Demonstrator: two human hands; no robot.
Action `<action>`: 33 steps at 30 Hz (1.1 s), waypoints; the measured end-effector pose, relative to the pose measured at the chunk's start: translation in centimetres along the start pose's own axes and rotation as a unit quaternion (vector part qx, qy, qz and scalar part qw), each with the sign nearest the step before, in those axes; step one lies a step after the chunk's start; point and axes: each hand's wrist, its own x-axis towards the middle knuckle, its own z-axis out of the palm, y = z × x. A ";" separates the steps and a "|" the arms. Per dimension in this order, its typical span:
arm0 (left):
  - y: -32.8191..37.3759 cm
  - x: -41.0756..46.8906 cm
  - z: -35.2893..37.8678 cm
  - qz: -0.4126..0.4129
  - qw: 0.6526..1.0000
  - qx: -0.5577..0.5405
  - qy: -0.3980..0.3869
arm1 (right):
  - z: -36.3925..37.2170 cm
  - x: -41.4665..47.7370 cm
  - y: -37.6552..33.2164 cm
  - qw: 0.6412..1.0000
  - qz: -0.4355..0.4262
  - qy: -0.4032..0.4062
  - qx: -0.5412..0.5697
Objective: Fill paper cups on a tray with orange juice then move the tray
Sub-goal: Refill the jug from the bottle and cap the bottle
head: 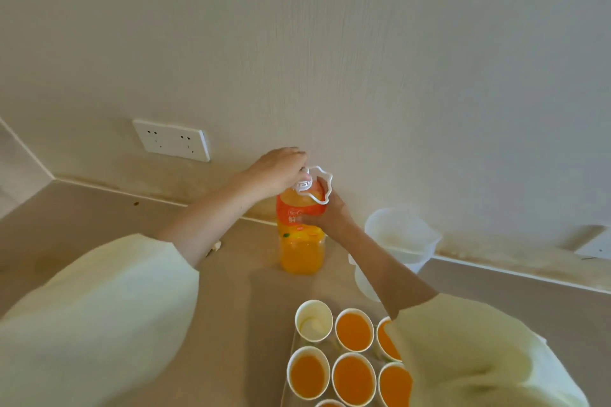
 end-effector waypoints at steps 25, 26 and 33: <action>1.6 0.3 -1.2 -0.108 0.992 -0.049 -0.050 | 0.3 0.8 1.6 1.000 0.013 0.003 -0.007; 1.7 0.2 -1.4 -0.118 0.992 -0.039 -0.028 | 0.3 0.8 1.7 1.000 0.015 0.003 -0.002; 1.8 -0.1 -0.8 -0.099 0.994 -0.047 -0.018 | 0.5 1.1 1.9 1.000 0.003 0.004 -0.031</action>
